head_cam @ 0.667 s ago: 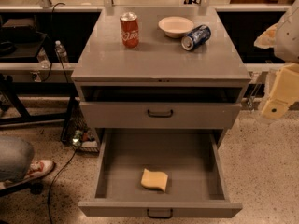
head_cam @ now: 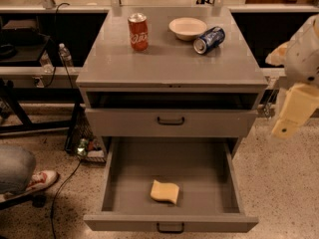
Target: Pick sponge from middle drawer and place on counter
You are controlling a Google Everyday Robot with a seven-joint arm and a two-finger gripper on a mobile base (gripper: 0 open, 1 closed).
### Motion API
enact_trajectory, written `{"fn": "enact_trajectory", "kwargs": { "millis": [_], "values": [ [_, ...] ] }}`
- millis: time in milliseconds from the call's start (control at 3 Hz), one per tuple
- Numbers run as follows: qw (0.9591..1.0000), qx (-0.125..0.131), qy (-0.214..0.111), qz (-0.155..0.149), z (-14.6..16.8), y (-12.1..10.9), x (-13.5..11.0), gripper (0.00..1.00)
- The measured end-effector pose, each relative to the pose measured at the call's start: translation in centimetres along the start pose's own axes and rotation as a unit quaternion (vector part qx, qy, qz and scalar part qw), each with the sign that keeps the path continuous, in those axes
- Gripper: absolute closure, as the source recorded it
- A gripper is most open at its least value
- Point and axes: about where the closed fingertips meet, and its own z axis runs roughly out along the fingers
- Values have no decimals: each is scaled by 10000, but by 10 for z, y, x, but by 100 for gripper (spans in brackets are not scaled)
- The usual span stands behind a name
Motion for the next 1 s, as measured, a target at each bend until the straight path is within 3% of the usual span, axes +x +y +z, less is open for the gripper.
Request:
{"fn": "enact_trajectory", "kwargs": {
  "millis": [333, 667, 1000],
  "values": [
    [9990, -225, -283, 269, 60, 21, 15, 0],
    [9947, -489, -673, 599, 131, 53, 28, 0],
    [9930, -673, -610, 757, 206, 85, 27, 0]
  ]
}}
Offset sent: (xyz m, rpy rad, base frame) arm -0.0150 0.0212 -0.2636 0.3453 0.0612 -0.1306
